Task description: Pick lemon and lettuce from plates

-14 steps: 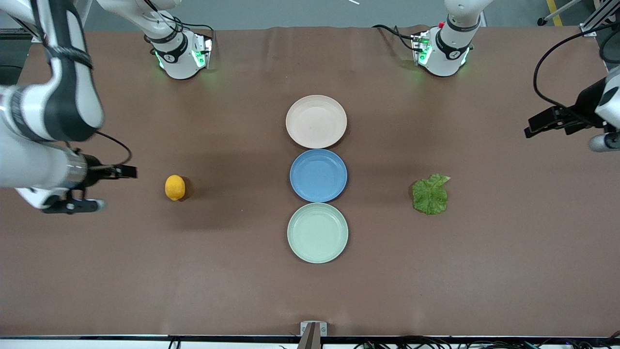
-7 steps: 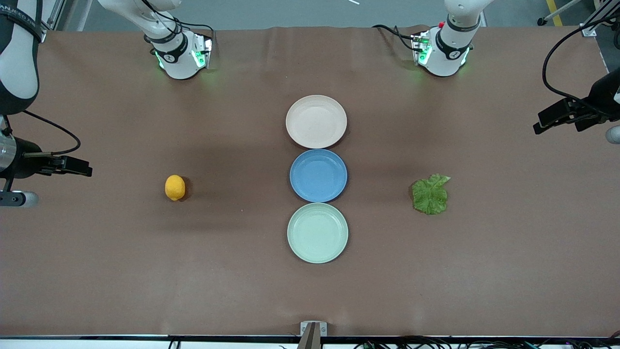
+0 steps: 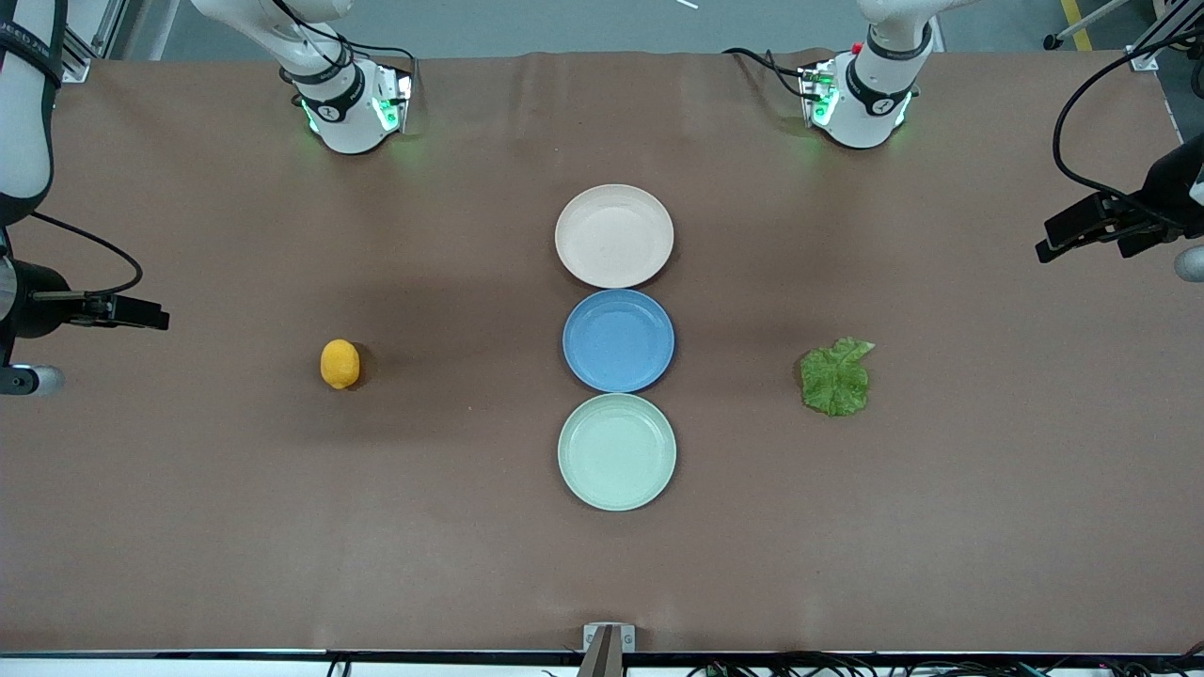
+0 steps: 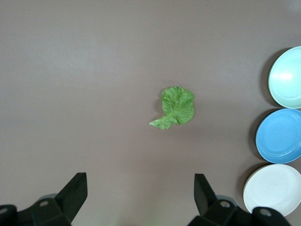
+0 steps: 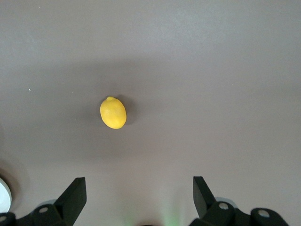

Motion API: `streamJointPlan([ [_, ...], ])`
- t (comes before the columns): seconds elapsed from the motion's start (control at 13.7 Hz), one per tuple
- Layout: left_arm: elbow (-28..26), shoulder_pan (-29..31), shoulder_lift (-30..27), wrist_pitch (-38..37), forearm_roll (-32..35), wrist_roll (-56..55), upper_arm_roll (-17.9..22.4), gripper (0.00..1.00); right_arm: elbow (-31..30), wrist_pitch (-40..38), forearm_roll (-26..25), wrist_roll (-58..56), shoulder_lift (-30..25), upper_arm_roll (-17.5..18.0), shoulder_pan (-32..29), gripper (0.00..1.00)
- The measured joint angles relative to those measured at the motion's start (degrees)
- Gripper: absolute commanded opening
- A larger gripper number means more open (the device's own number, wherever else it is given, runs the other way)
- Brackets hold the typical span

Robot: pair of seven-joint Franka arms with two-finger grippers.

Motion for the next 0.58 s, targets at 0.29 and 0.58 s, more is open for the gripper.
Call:
streamJointPlan([
  [0.29,0.17,-13.92,-0.75,-1.05,0.0,0.0,13.01,1.0,-1.86,1.17,0.0,-0.32,-2.59,0.45,0.02,1.0],
  [0.58,0.18,-14.4,-0.96,-1.34,0.0,0.0,13.46,1.0,-16.6,8.76,-0.01,-0.67,-14.5,0.92,0.07,1.0],
])
